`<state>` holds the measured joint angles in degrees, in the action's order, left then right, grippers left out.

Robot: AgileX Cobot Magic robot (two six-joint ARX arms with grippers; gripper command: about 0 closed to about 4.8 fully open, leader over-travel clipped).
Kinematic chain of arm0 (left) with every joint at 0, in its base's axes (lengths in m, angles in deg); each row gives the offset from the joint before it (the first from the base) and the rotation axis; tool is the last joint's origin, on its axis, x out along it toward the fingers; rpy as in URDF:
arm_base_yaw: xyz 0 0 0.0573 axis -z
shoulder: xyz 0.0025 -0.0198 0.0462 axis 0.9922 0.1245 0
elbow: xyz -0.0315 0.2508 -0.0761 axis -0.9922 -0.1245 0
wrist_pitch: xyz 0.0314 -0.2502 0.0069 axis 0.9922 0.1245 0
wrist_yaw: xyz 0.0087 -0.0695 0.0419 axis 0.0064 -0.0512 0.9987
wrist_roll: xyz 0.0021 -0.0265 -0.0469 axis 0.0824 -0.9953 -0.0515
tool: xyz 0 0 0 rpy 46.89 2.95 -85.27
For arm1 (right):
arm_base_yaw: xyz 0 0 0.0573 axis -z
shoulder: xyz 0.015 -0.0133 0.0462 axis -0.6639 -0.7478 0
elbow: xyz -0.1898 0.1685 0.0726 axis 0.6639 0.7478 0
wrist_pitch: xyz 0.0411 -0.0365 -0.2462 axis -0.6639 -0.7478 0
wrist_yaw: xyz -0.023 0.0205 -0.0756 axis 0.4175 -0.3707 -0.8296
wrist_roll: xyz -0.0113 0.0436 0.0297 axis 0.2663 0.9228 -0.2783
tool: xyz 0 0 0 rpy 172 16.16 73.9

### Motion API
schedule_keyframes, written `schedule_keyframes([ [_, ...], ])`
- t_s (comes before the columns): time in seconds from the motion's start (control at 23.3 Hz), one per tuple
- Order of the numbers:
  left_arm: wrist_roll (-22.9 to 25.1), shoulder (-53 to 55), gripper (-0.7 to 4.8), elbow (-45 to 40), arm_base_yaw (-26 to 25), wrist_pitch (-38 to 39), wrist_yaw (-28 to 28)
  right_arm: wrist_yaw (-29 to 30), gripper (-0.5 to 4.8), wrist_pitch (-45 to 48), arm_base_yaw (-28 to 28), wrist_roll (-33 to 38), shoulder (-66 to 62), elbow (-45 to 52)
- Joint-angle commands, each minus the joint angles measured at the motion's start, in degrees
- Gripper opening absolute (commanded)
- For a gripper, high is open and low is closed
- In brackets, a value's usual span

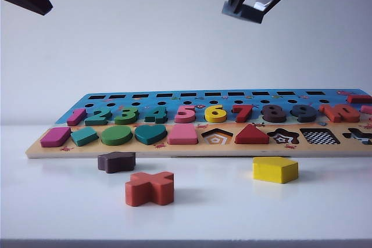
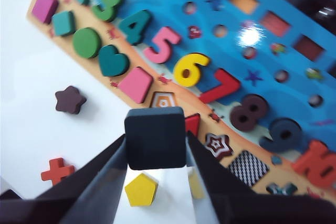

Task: Insert the cube into the slot.

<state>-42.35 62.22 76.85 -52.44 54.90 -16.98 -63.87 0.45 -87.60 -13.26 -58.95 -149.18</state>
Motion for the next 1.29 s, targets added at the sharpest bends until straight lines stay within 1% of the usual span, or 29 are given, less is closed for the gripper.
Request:
schedule_keyframes([
  [0.04,0.26,0.07,0.10,0.20,0.04,-0.81,-0.13,-1.40,1.24,-0.85,1.31,4.94,3.15,-0.20],
  [0.17,0.26,0.07,0.10,0.20,0.04,-0.81,-0.13,-0.92,1.24,-4.15,4.72,9.60,6.19,0.31],
  [0.43,0.26,0.07,0.10,0.20,0.04,-0.81,-0.13,3.98,1.24,-4.31,8.66,10.71,7.67,4.28],
  [0.56,0.26,0.07,0.10,0.20,0.04,-0.83,-0.13,4.26,1.20,-3.10,10.38,11.76,8.44,7.37],
  [0.69,0.26,0.07,0.10,0.20,0.04,-0.81,-0.13,5.66,1.11,0.07,11.96,13.57,9.51,10.88],
  [0.81,0.26,0.07,0.10,0.20,0.04,-0.81,-0.13,6.12,0.90,3.76,12.92,15.76,10.86,14.47],
  [0.94,0.26,0.07,0.10,0.20,0.04,-0.81,-0.13,5.16,0.80,7.26,13.38,18.14,12.39,18.03],
  [1.03,0.26,0.07,0.10,0.20,0.04,-0.81,-0.13,3.93,0.75,11.26,13.38,20.44,13.64,21.40],
  [1.16,0.26,0.07,0.10,0.20,0.04,-0.83,-0.13,-0.68,0.52,17.20,13.33,22.73,14.64,25.51],
  [1.2,0.26,0.07,0.10,0.20,0.04,-0.81,-0.13,-3.08,0.48,19.43,13.14,22.93,14.91,26.77],
  [1.29,0.26,0.07,0.10,0.20,0.04,-0.81,-0.13,-4.85,0.44,21.77,12.96,22.88,15.04,27.21],
])
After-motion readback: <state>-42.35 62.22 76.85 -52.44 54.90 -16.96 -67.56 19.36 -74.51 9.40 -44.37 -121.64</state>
